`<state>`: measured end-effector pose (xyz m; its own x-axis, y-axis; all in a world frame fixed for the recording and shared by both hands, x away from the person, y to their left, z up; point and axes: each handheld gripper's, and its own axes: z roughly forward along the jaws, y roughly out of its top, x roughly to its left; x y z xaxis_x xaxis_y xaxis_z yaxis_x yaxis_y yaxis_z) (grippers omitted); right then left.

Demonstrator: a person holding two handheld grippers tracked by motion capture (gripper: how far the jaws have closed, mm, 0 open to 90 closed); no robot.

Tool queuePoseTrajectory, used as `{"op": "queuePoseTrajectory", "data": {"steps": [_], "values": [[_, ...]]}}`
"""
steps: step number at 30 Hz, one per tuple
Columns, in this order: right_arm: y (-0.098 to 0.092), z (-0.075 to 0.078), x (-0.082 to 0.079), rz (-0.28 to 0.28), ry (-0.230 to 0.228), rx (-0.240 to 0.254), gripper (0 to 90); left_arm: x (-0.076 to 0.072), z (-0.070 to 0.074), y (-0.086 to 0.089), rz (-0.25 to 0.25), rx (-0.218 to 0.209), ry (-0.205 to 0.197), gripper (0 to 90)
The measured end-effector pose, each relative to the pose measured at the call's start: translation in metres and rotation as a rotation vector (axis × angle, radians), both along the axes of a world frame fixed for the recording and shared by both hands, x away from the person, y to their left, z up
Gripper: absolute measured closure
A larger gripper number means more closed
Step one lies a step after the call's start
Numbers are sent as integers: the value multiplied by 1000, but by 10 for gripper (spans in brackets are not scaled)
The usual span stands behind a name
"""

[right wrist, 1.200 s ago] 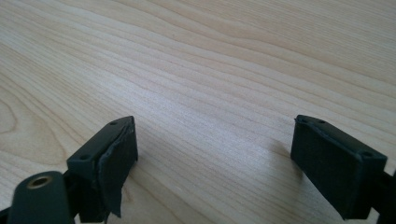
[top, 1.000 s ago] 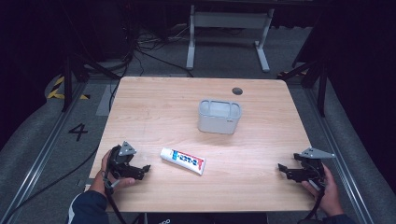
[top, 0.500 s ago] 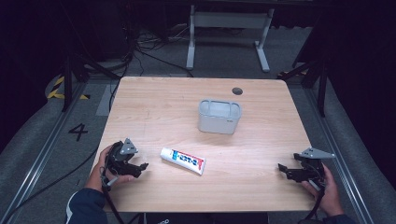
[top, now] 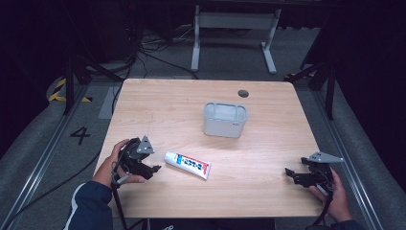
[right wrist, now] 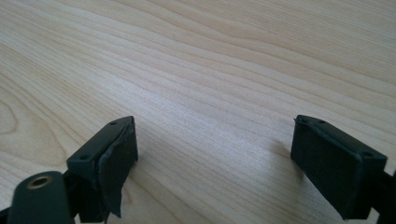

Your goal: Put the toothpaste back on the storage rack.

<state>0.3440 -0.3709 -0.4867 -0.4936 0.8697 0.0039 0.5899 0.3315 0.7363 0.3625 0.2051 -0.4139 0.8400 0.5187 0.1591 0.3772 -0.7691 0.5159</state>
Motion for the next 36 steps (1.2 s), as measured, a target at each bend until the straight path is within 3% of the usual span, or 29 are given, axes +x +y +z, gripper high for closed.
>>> {"op": "queuePoseTrajectory", "data": {"steps": [8,15,36], "values": [[0,0,0,0,0,-1,152,8,7,-28,-97,69,13,185],[0,0,0,0,0,-1,152,13,3,-51,-170,125,48,203],[0,0,0,-1,1,0,151,23,-2,-97,-294,169,94,214]]}}
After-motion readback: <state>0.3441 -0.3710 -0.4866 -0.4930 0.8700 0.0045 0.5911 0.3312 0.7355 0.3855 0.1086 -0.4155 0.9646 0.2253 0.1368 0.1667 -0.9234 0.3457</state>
